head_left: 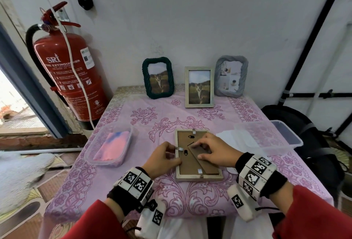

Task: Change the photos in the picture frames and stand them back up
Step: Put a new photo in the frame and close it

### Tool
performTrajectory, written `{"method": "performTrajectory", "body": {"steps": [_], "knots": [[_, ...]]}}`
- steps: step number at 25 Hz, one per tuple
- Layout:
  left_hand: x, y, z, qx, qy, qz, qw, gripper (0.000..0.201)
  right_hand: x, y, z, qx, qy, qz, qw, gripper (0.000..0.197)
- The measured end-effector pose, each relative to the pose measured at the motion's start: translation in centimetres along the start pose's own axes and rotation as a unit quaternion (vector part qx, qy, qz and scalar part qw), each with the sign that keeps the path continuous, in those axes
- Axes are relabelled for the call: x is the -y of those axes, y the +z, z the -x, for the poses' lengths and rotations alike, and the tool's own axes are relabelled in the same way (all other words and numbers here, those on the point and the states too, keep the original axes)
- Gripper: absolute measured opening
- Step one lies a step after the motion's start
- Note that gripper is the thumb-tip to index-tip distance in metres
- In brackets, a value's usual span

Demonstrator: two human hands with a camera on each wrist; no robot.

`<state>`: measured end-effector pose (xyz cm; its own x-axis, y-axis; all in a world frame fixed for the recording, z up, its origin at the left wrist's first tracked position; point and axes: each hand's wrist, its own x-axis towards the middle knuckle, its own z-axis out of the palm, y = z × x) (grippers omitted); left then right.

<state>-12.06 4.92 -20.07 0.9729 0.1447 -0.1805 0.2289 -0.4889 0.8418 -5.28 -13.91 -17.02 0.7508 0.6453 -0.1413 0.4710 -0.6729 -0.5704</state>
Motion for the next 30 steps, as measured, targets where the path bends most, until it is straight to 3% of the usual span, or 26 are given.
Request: {"method": "performTrajectory", "body": {"steps": [5, 12, 16, 21, 30], "knots": [[-1.5, 0.2, 0.4, -0.022, 0.012, 0.218, 0.976, 0.039, 0.6, -1.3, -0.3, -0.035, -0.02, -0.026, 0.999, 0.036], [-4.6, -0.8, 0.6, -0.016, 0.088, 0.304, 0.948, 0.051, 3.1, -4.1, -0.6, -0.189, -0.052, -0.13, 0.972, 0.033], [-6.7, -0.9, 1.0, -0.028, 0.176, 0.262, 0.948, 0.047, 4.0, -5.9, -0.5, -0.297, -0.033, -0.252, 0.921, 0.029], [-8.5, -0.5, 1.4, -0.098, 0.298, 0.113, 0.943, 0.054, 4.7, -7.1, -0.2, -0.359, -0.044, -0.346, 0.865, 0.036], [-8.3, 1.0, 0.9, -0.133, 0.343, 0.05, 0.929, 0.048, 4.1, -6.7, -0.4, -0.403, -0.063, -0.424, 0.809, 0.034]]}}
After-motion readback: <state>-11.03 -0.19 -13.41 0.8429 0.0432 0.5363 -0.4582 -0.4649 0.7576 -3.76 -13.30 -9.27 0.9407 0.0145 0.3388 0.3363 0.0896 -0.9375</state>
